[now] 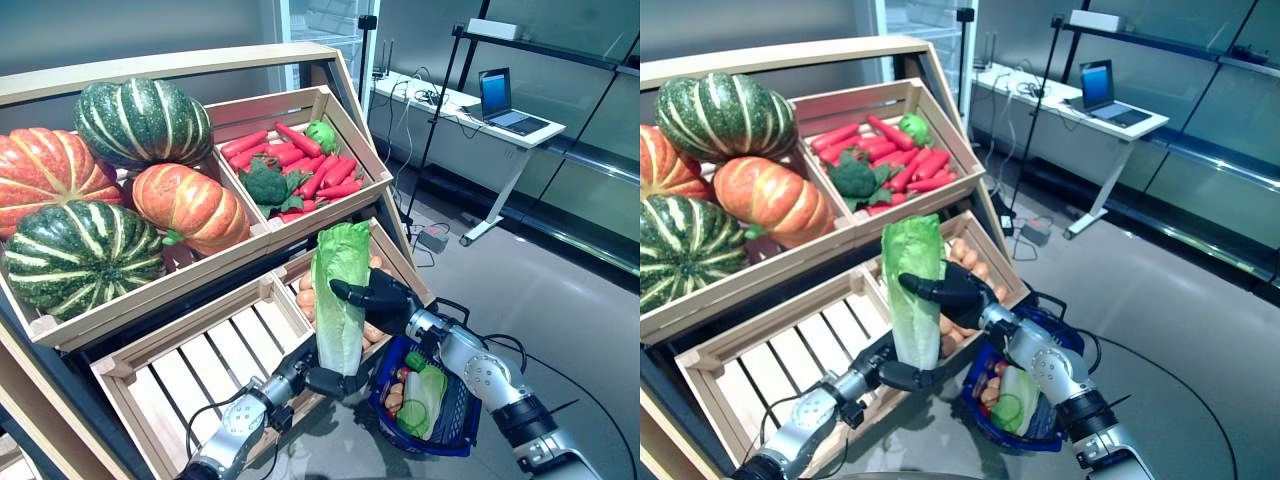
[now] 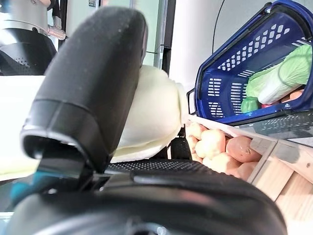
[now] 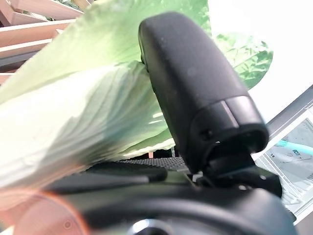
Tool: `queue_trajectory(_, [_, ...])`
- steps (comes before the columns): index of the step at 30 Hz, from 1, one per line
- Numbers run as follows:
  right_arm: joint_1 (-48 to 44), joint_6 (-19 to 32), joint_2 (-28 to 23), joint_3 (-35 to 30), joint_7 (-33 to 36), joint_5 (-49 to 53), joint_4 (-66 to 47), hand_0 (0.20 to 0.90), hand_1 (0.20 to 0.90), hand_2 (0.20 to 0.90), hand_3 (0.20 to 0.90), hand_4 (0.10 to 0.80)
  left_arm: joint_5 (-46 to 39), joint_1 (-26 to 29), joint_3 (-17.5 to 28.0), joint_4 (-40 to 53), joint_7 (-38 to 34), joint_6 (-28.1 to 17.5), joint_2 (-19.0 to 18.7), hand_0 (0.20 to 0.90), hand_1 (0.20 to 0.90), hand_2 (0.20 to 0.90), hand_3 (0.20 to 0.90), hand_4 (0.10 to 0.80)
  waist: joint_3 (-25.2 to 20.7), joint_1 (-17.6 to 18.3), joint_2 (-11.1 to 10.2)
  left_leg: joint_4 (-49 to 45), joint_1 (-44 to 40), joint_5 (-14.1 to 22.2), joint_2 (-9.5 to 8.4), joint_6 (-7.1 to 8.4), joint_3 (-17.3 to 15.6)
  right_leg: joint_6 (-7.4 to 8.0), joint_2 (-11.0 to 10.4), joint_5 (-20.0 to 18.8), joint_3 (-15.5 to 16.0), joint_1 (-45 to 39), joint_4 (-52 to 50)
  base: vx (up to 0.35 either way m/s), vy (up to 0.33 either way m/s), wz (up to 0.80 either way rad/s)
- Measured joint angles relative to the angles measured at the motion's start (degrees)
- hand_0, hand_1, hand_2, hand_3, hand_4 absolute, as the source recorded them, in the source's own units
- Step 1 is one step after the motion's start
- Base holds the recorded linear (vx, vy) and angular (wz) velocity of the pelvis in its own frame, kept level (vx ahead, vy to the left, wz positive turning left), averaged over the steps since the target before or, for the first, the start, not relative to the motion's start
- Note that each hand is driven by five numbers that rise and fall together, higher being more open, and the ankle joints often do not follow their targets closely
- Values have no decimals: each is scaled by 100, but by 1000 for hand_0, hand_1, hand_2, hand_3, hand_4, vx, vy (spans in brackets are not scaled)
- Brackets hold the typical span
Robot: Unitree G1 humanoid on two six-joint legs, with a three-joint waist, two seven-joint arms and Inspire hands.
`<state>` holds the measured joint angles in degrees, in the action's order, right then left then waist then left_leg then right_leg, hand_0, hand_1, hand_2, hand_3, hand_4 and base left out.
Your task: Put vegetables into the basket
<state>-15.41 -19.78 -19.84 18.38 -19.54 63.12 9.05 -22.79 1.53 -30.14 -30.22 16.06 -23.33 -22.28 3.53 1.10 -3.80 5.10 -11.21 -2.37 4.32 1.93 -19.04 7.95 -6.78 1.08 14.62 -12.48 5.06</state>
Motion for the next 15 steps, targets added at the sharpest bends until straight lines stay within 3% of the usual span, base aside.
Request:
queue_trajectory(7, [41, 386, -3, -37, 53, -207, 151, 300, 300, 300, 300, 400, 1, -4, 67, -7, -139, 2, 146, 900, 900, 900, 900, 800, 0, 57, 0, 1, 4, 1, 3, 0, -15, 0, 0, 0, -16, 15, 0, 0, 0, 0])
queue_trajectory(15, [255, 825, -46, -722, 285, -241, 379, 300, 300, 300, 300, 400, 180, -10, 439, -301, -561, 18, 379, 900, 900, 900, 900, 800, 3, 123, -4, 2, 30, 2, 21, 1, -84, -11, 20, -12, -124, 83, 0, 1, -22, -5])
